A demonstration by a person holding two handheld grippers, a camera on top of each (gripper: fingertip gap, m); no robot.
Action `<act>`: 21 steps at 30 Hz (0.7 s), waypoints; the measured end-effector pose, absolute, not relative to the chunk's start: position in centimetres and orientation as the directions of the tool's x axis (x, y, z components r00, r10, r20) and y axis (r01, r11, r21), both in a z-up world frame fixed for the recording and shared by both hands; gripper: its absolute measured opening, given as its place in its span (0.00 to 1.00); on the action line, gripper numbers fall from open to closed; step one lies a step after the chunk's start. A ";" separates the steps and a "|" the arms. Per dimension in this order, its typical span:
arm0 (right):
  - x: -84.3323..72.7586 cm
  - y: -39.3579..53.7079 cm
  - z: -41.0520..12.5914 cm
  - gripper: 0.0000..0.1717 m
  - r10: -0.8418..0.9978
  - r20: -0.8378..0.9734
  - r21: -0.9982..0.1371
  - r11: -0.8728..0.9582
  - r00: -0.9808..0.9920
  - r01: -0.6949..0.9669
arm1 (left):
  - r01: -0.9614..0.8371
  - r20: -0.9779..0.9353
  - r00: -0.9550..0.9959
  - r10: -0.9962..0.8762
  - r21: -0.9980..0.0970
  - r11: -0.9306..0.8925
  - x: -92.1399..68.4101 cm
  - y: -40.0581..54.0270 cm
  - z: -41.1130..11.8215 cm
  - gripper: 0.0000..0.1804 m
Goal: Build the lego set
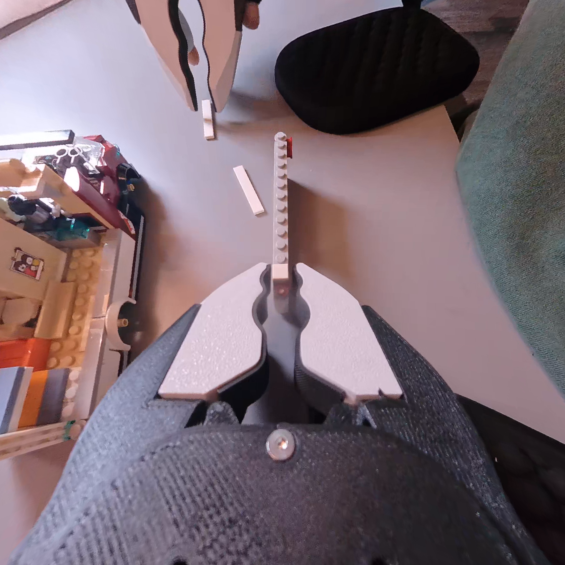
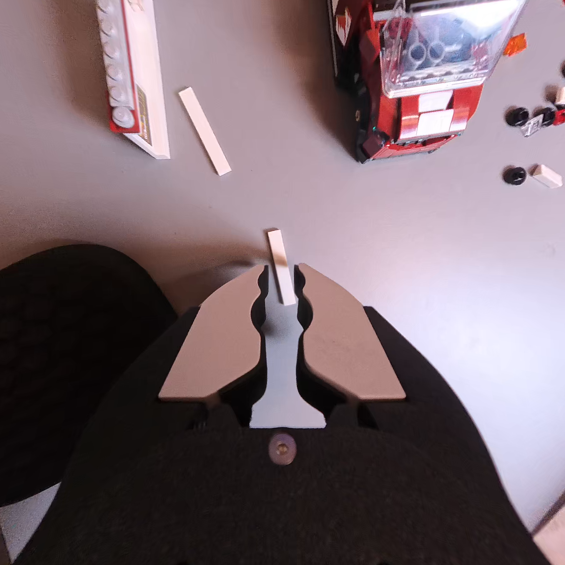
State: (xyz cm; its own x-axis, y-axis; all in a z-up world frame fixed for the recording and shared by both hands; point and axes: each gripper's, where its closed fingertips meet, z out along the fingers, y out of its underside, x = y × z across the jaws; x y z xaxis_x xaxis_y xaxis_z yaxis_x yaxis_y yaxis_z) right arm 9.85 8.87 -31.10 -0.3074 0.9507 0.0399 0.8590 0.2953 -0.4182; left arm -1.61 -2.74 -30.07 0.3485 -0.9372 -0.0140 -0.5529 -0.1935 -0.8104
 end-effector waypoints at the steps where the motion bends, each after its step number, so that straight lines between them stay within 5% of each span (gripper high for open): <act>1: 9.8 9.0 -31.3 0.08 0.952 0.031 -0.417 0.290 -0.305 0.862 | -0.556 -0.021 0.347 -0.938 -0.809 -0.188 -1.6 -2.7 -30.1 0.08; 9: 9.4 8.4 -31.4 0.04 0.956 -0.046 -0.419 0.245 -0.290 0.874 | -0.541 -0.028 0.350 -0.936 -0.822 -0.177 -1.7 -2.7 -29.7 0.05; 15: 3.8 3.2 -26.1 0.04 0.939 -0.051 -0.591 0.245 -0.339 0.769 | -0.509 0.008 0.447 -0.895 -0.820 -0.261 -1.4 -1.5 -29.7 0.05; 21: 0.6 -0.5 -27.1 0.04 0.913 -0.036 -0.491 0.338 -0.406 0.803 | -0.515 -0.017 0.476 -0.879 -0.816 -0.263 -1.0 -1.2 -29.7 0.05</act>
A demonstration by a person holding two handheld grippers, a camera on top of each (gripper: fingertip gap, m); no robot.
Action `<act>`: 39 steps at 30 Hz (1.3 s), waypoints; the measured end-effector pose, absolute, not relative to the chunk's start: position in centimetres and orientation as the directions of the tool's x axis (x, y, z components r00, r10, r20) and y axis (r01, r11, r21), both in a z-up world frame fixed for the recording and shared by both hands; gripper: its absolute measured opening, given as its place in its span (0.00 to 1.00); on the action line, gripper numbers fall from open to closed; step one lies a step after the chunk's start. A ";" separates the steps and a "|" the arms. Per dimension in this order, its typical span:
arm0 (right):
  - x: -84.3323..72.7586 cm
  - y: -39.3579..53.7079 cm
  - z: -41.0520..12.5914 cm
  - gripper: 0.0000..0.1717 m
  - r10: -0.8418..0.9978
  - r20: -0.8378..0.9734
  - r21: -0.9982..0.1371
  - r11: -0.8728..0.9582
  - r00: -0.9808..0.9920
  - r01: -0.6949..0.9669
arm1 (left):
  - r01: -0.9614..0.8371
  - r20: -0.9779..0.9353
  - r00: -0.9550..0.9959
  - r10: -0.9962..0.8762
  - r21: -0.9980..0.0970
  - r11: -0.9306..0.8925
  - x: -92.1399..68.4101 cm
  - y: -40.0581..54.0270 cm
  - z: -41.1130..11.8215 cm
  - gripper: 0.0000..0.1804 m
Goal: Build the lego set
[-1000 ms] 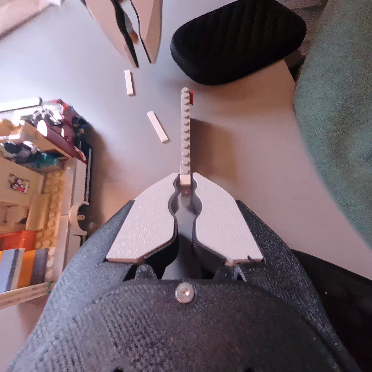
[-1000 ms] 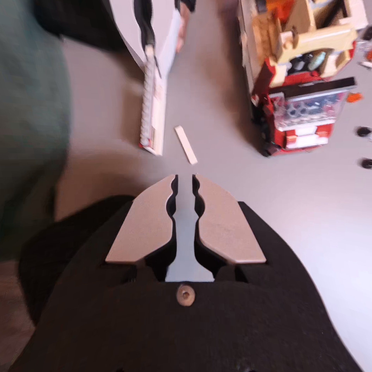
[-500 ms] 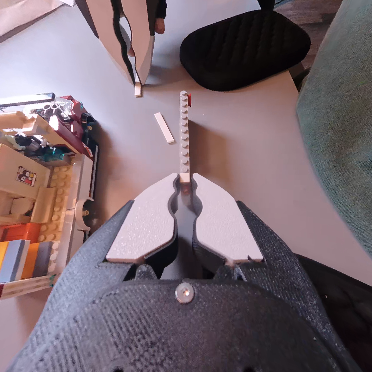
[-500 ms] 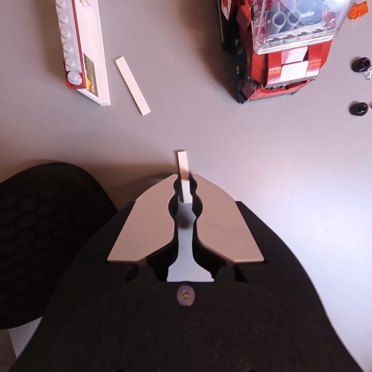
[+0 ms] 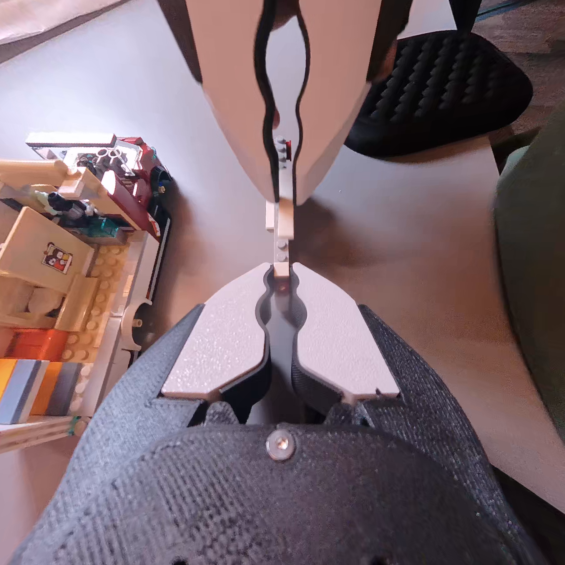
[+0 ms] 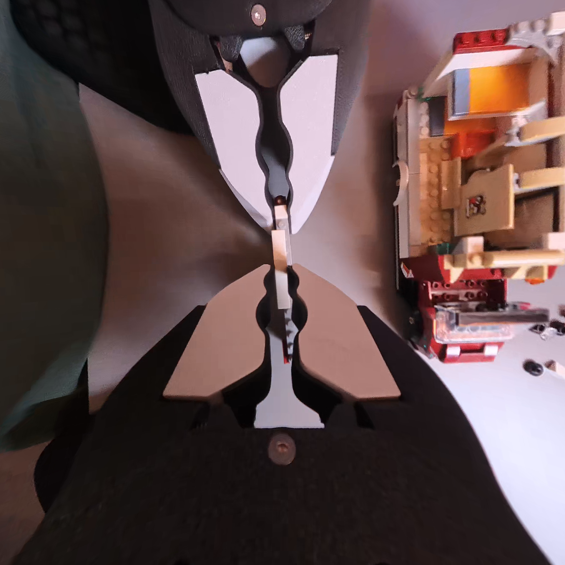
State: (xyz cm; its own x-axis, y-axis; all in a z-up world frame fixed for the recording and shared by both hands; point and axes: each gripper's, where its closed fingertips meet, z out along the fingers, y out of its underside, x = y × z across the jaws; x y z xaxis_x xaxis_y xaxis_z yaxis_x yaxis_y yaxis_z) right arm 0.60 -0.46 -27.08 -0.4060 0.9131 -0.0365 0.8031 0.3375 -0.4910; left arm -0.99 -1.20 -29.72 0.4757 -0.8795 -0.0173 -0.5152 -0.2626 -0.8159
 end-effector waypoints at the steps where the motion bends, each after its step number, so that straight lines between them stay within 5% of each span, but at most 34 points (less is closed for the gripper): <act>1: 0.4 -0.6 -27.4 0.04 0.910 -0.037 -0.474 0.348 -0.413 0.809 | -0.516 -0.021 0.477 -0.879 -0.816 -0.260 -1.0 -1.2 -29.7 0.05; 21: -0.3 -0.5 -27.8 0.04 0.912 -0.059 -0.406 0.350 -0.407 0.844 | -0.430 -0.027 0.480 -0.877 -0.878 -0.208 -0.9 -1.0 -28.0 0.05; 39: 0.7 -0.2 -27.5 0.00 0.905 0.066 -0.498 0.395 -0.421 0.772 | -0.452 -0.051 0.491 -0.870 -0.869 -0.204 -0.7 -1.0 -28.1 0.05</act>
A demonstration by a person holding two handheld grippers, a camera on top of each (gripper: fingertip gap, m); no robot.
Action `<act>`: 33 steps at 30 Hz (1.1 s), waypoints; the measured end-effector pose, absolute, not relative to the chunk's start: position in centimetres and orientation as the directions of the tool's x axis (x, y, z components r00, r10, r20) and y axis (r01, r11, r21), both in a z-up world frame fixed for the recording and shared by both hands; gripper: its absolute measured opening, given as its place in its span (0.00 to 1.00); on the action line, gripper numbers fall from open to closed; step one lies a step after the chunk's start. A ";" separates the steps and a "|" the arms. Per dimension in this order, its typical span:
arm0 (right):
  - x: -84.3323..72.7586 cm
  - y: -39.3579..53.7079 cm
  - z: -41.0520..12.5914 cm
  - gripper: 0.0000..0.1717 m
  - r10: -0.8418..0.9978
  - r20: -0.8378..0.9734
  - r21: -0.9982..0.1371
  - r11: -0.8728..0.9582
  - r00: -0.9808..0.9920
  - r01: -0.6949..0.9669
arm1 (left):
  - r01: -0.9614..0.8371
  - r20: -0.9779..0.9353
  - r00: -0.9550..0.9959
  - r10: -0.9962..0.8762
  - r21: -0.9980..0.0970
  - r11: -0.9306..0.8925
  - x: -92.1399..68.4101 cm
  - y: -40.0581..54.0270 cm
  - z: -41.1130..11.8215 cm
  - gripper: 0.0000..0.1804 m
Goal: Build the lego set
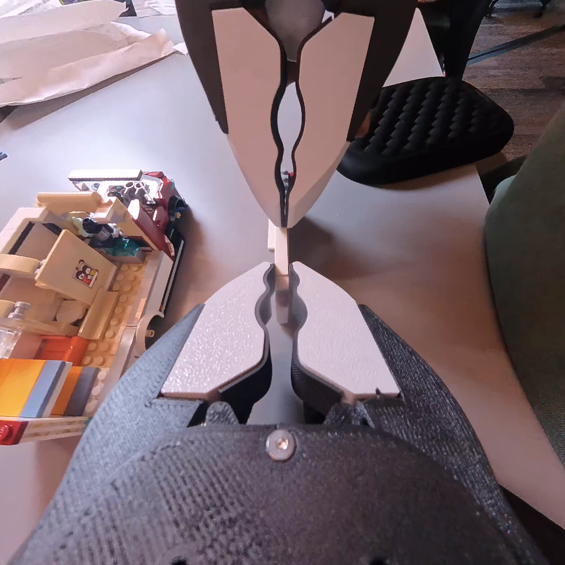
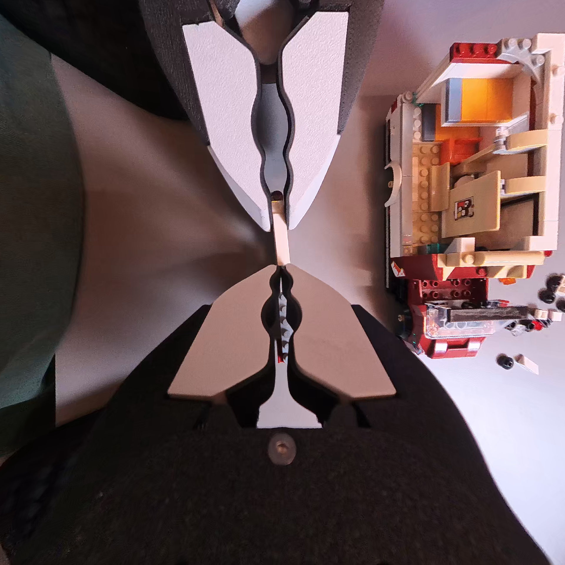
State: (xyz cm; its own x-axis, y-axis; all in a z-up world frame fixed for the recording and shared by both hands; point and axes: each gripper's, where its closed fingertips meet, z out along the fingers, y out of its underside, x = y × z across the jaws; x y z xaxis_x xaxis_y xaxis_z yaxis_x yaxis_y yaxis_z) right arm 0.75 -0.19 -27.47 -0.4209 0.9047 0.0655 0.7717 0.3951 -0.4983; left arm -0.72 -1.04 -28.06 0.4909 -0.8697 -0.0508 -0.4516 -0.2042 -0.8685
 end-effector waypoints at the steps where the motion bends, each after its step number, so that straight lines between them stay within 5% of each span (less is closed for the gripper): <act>1: 0.8 -0.2 -27.5 0.00 0.905 0.072 -0.498 0.397 -0.420 0.771 | -0.453 -0.053 0.491 -0.870 -0.868 -0.203 -0.7 -1.0 -28.1 0.05; 22: 0.2 -0.6 -27.6 0.00 0.933 0.042 -0.491 0.331 -0.358 0.806 | -0.475 -0.094 0.489 -0.867 -0.863 -0.174 -0.7 -1.0 -28.1 0.05; 29: 0.5 -0.6 -27.1 0.00 0.890 0.240 -0.567 0.453 -0.388 0.688 | -0.483 -0.105 0.492 -0.864 -0.859 -0.170 -0.7 -1.1 -28.1 0.05; 30: 0.9 -0.3 -27.3 0.15 0.876 0.288 -0.547 0.482 -0.387 0.684 | -0.479 -0.099 0.493 -0.865 -0.860 -0.175 -0.7 -1.1 -28.1 0.05; 33: 1.6 -0.1 -27.7 0.18 0.836 0.406 -0.521 0.544 -0.369 0.658 | -0.476 -0.093 0.493 -0.865 -0.861 -0.179 -0.7 -1.0 -28.1 0.05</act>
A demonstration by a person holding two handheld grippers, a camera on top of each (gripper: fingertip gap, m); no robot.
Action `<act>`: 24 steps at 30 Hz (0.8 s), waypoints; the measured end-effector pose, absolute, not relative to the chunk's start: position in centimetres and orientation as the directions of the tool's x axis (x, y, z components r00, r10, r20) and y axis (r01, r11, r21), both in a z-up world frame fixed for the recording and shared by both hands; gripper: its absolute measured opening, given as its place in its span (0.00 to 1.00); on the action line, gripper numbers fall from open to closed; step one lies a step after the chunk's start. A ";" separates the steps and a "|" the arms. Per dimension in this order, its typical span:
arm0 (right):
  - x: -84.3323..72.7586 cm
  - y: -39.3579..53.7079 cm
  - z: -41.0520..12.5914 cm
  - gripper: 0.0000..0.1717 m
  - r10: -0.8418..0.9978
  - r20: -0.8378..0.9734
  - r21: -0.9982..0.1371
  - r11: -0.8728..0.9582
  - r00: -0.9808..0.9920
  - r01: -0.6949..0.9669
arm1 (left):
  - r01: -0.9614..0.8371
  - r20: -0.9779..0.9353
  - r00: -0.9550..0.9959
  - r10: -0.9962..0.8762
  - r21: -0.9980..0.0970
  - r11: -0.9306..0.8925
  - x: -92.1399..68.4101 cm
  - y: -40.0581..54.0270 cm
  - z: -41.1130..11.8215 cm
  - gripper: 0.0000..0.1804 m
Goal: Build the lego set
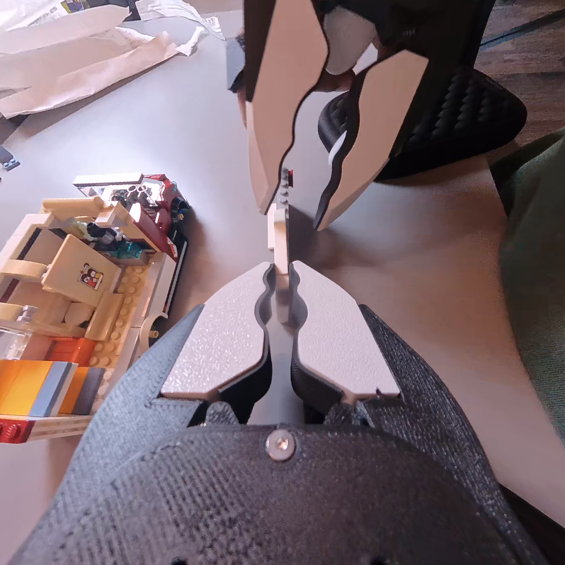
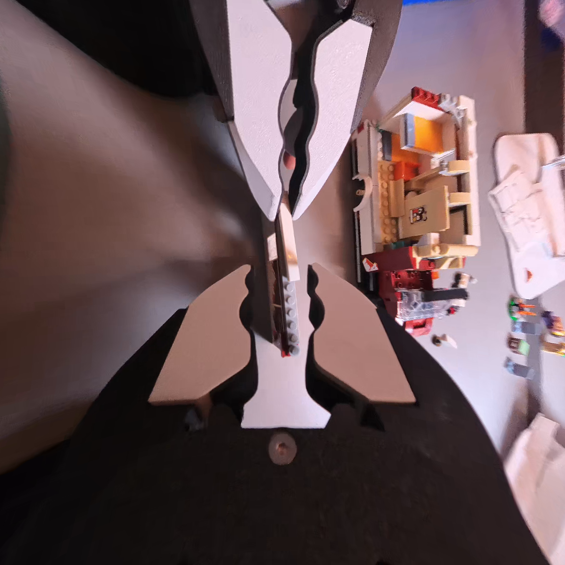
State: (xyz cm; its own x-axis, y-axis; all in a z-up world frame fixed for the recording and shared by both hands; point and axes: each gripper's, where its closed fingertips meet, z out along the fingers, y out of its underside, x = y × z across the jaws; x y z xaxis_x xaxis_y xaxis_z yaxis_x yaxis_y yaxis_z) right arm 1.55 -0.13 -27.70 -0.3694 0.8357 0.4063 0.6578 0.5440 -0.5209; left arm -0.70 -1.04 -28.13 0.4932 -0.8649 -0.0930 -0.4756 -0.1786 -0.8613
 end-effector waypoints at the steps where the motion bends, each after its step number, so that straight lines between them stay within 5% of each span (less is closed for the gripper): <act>1: 1.6 0.1 -27.8 0.16 0.807 0.465 -0.499 0.578 -0.363 0.646 | -0.474 -0.089 0.494 -0.865 -0.862 -0.182 -0.7 -1.0 -28.1 0.05; 9: 1.3 0.9 -27.9 0.07 0.628 0.723 -0.371 0.704 -0.288 0.606 | -0.464 -0.069 0.503 -0.861 -0.863 -0.202 -0.8 -0.9 -28.1 0.05; 24: 1.1 1.3 -28.1 0.09 0.473 0.845 -0.268 0.777 -0.248 0.570 | -0.385 0.094 0.516 -0.851 -0.863 -0.329 -1.0 -0.6 -28.1 0.05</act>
State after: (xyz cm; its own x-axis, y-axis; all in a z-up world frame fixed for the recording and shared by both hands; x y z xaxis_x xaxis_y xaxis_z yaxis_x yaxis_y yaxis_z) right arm 1.06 1.31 -28.15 -0.2476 0.4734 0.8453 0.5704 0.7765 -0.2678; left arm -0.96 -0.61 -28.09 0.5162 -0.8513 0.0942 -0.3845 -0.3286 -0.8627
